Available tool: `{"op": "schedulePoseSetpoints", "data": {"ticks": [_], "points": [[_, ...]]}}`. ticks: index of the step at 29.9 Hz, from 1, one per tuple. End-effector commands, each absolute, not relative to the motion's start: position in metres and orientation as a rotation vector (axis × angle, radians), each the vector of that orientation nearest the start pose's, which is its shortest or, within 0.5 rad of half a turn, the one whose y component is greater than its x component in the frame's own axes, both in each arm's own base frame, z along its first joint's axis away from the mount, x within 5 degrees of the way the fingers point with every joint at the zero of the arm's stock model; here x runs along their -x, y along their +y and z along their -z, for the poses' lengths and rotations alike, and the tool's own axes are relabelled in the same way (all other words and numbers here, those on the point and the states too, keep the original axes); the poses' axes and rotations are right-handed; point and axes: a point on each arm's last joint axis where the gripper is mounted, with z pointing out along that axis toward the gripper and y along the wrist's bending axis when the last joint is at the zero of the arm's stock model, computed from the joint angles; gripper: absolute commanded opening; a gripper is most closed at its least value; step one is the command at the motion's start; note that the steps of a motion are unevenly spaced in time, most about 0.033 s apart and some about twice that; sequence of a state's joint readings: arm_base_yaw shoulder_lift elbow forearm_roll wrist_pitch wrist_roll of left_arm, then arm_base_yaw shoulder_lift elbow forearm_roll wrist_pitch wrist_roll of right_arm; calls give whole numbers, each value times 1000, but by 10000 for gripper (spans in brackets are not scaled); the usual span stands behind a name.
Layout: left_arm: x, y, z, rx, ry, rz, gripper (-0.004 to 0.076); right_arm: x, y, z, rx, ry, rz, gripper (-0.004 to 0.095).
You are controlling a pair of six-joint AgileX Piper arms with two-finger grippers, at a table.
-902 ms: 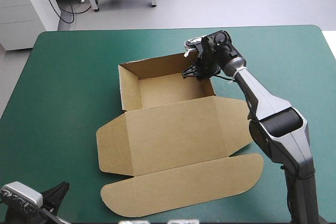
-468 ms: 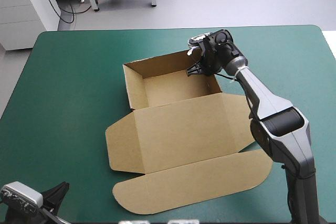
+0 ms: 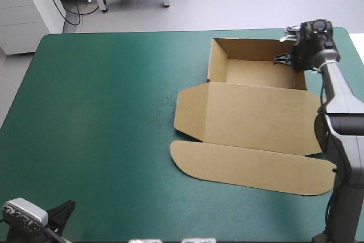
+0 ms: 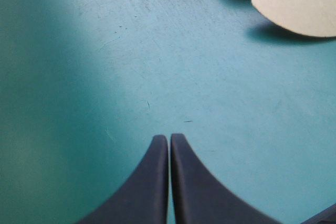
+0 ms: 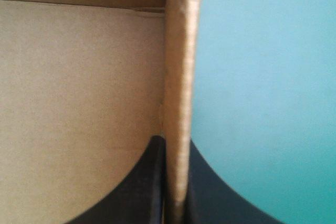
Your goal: Fold the box
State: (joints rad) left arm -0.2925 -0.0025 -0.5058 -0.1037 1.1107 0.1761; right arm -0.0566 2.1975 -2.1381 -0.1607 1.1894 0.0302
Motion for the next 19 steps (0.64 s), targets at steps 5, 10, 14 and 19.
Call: {"op": "schedulePoseSetpoints", "data": {"ticks": [5,10,14,19], "points": [[6,-5,-287,-465,1955,183,-8,-445,-164,-319,-364,2602,452,-22],[7,-5,-287,-465,1955,188,-8,-423,-213,-318,-524,2589,463,-22],[7,-6,-287,-465,1955,191,-8,-416,-229,-318,-595,2570,397,-21],[7,-6,-287,-465,1955,191,-8,-413,-232,-317,-601,2577,392,57]]}}
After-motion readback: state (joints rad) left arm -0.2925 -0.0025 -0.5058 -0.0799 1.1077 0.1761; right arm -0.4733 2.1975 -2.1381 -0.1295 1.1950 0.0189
